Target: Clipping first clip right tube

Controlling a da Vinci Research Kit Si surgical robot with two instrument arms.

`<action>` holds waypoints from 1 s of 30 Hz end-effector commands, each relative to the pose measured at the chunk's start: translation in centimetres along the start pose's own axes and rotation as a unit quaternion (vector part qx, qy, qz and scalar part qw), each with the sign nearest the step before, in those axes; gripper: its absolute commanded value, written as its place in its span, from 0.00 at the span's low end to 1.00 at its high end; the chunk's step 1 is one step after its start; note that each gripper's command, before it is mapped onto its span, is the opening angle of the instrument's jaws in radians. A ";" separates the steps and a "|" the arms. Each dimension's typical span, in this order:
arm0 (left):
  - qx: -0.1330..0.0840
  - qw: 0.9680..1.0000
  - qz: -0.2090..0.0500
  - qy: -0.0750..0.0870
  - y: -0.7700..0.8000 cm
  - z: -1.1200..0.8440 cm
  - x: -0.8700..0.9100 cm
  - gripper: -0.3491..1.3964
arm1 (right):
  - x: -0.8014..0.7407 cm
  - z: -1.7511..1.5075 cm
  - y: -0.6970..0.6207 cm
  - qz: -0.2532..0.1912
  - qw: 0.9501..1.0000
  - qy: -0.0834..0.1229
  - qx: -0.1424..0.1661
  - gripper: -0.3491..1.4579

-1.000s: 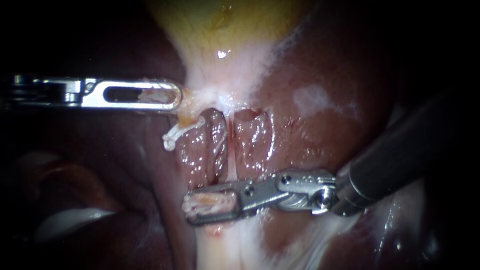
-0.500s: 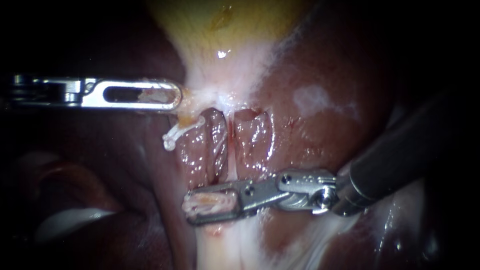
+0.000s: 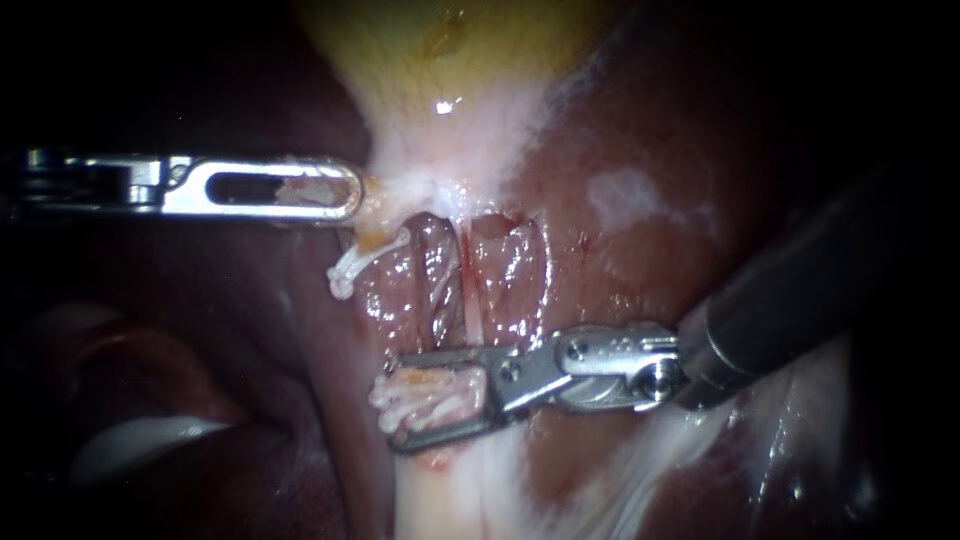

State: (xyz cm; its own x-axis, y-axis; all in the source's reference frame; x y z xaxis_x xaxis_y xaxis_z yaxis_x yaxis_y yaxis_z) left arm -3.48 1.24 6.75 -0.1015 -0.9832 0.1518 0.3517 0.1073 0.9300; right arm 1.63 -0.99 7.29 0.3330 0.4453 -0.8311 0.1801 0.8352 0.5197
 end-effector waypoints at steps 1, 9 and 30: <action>0.000 1.000 0.000 0.000 0.00 0.00 0.00 0.00 | 0.01 -0.01 0.01 0.000 1.000 0.000 0.000 0.47; 0.000 1.000 0.000 0.000 0.00 0.00 0.00 0.00 | 0.14 -0.20 0.03 -0.006 1.000 0.001 -0.004 0.47; 0.000 1.000 0.000 0.000 0.00 -0.01 0.00 0.00 | 0.30 -0.80 0.08 -0.001 1.000 0.001 -0.018 0.47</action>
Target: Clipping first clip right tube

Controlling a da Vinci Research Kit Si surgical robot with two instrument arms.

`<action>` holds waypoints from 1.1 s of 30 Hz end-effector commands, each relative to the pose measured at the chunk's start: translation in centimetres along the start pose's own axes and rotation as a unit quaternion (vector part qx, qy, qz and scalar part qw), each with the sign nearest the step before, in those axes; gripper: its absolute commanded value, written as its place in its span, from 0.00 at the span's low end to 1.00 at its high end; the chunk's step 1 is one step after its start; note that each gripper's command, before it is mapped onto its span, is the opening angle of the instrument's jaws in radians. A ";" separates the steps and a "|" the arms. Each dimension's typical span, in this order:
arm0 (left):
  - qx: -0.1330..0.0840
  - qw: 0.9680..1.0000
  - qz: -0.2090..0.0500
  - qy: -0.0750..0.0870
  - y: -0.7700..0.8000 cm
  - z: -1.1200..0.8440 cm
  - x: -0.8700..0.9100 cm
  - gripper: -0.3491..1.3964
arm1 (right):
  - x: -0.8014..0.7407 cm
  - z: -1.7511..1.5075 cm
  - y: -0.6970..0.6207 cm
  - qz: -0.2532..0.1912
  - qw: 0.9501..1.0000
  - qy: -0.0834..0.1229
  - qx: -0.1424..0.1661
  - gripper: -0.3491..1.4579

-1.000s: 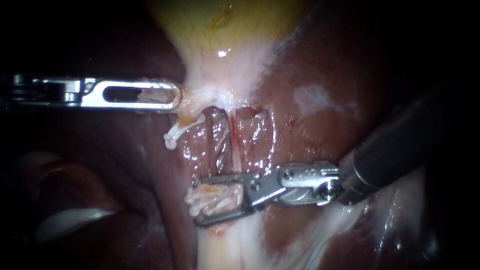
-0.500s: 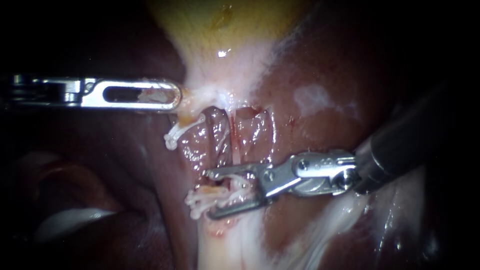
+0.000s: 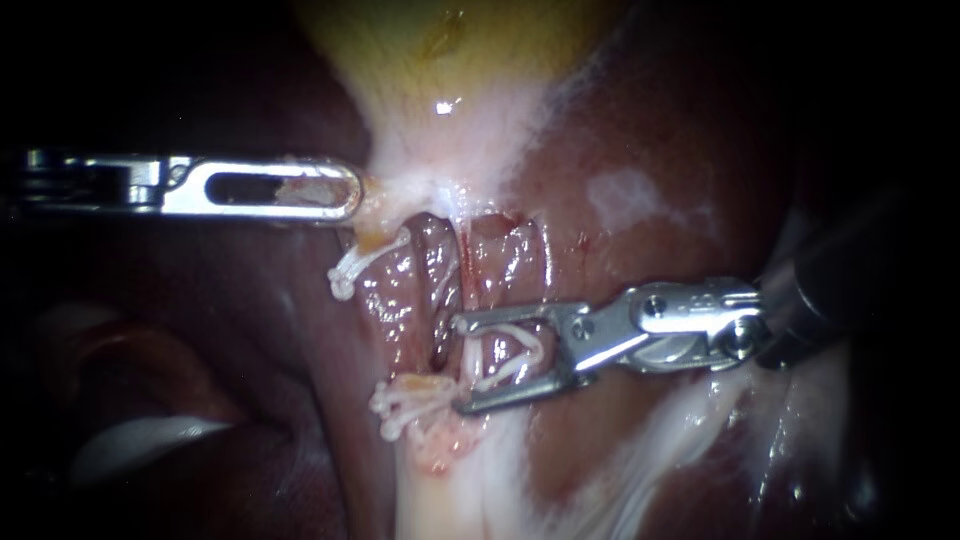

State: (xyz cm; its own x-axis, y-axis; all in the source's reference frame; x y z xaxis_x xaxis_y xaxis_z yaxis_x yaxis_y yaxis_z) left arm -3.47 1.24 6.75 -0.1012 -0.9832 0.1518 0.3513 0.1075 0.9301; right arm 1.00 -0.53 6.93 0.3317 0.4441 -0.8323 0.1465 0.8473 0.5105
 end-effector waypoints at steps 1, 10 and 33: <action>0.000 1.000 0.000 0.000 0.00 0.00 0.00 0.00 | 0.00 -0.02 0.01 0.001 1.000 0.000 0.000 0.47; 0.000 1.000 0.000 0.000 0.00 -0.01 -0.01 0.00 | -0.08 -0.18 0.11 0.000 1.000 -0.001 -0.005 0.47; 0.000 1.000 0.001 -0.005 0.04 -0.05 -0.10 0.00 | -0.27 0.12 0.18 0.059 0.998 0.008 0.001 0.47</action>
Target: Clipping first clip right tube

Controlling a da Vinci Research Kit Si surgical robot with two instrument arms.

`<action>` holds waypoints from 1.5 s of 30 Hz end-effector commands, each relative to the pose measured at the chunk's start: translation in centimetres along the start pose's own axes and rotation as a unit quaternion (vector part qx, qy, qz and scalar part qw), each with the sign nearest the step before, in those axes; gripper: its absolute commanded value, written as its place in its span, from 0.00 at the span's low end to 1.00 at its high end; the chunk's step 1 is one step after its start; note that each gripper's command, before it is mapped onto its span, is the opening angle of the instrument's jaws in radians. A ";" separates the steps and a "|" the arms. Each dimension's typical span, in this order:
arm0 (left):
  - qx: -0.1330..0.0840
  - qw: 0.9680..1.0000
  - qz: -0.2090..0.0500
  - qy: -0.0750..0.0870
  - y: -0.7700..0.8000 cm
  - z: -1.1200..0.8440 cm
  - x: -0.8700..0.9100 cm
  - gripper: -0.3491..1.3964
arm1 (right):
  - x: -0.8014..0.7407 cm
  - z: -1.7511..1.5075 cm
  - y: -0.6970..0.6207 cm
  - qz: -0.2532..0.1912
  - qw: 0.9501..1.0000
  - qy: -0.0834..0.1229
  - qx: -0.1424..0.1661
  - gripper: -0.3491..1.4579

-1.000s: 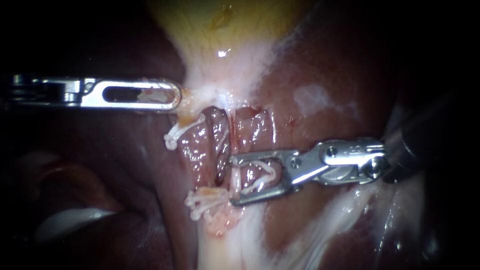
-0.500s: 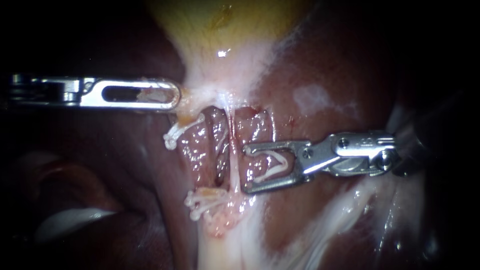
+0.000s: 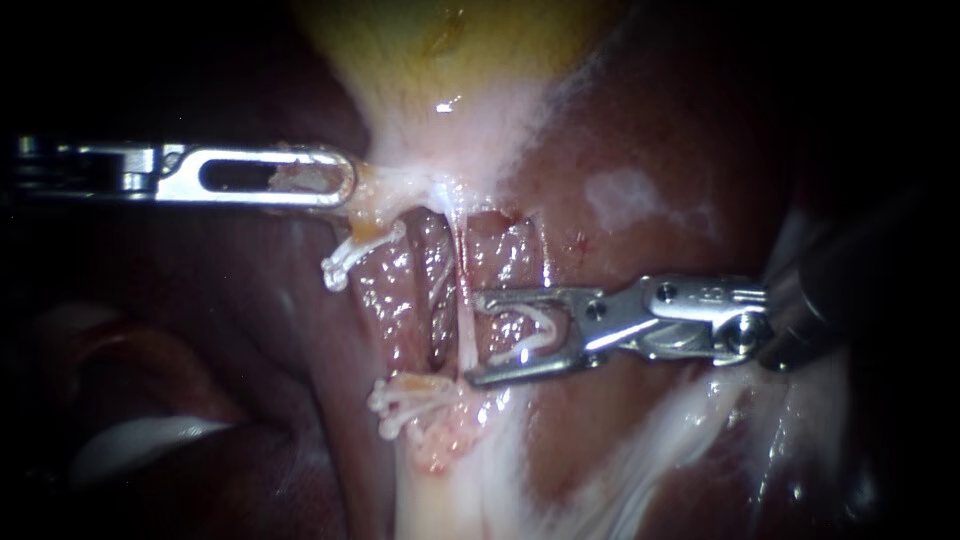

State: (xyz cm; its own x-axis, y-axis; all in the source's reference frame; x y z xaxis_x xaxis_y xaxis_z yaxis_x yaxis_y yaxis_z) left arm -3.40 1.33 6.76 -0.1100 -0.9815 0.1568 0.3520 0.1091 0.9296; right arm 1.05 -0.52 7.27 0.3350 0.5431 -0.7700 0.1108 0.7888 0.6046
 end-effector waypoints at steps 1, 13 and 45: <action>0.000 1.000 0.000 0.000 0.00 0.00 0.00 0.00 | 0.00 0.03 0.00 0.003 1.000 0.005 0.001 0.47; -0.001 1.000 0.000 -0.001 -0.02 0.01 0.01 0.00 | 0.05 0.27 -0.01 0.072 0.993 0.077 0.044 0.47; -0.001 1.000 0.000 -0.001 -0.03 0.00 0.02 0.00 | 0.21 0.29 -0.30 0.150 0.971 0.123 0.137 0.44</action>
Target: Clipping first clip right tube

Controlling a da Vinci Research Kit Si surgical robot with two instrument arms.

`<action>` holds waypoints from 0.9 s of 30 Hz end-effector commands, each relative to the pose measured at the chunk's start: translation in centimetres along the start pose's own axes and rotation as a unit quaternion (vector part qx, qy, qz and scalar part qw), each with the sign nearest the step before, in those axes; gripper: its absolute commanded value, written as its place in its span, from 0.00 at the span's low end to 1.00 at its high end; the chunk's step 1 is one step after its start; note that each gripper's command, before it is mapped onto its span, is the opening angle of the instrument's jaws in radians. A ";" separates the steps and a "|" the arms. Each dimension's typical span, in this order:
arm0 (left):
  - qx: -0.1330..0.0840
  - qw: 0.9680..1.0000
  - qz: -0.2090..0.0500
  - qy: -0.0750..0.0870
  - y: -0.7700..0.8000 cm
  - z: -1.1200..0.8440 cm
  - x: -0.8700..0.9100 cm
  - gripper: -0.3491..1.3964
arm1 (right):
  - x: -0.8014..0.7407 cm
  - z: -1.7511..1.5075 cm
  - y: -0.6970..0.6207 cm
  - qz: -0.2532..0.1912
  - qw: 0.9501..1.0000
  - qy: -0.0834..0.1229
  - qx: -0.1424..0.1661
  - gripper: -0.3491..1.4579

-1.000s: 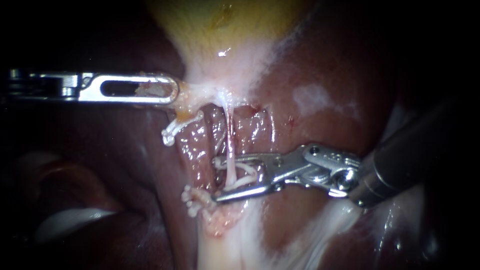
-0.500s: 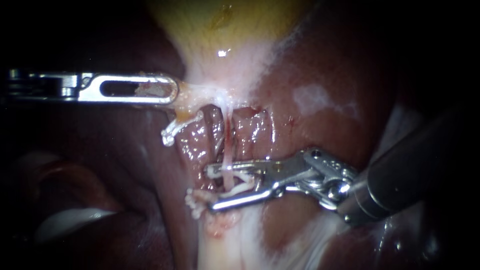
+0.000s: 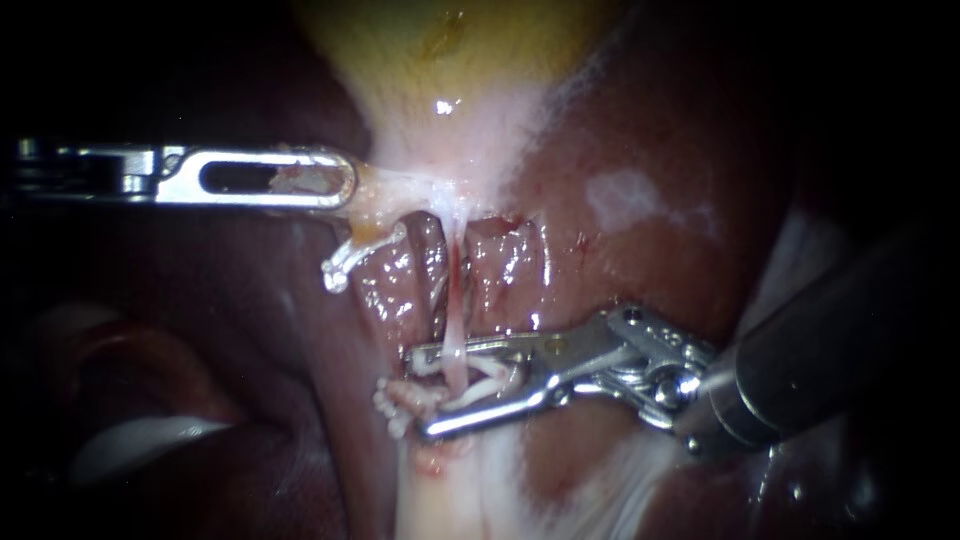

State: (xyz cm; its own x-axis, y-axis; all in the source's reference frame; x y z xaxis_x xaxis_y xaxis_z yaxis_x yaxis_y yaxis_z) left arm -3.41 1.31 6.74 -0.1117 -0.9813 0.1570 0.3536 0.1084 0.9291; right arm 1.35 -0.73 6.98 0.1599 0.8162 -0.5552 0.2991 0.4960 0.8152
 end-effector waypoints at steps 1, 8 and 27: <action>0.000 1.000 0.000 0.000 0.00 0.00 0.00 0.00 | 0.00 0.01 0.00 0.000 1.000 0.000 0.000 0.44; 0.000 1.000 0.000 0.000 0.00 0.00 0.00 0.00 | 0.00 0.06 0.01 0.008 1.000 0.006 0.002 0.43; 0.000 1.000 0.000 0.000 0.00 0.00 0.00 0.00 | 0.04 -0.03 0.08 0.012 1.000 0.002 0.000 0.00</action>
State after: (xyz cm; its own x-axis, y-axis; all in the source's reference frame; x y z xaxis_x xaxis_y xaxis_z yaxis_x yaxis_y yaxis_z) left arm -3.41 1.31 6.73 -0.1120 -0.9812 0.1571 0.3539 0.1083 0.9290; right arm 1.34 -0.64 7.03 0.1646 0.8290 -0.5345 0.2954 0.4756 0.8286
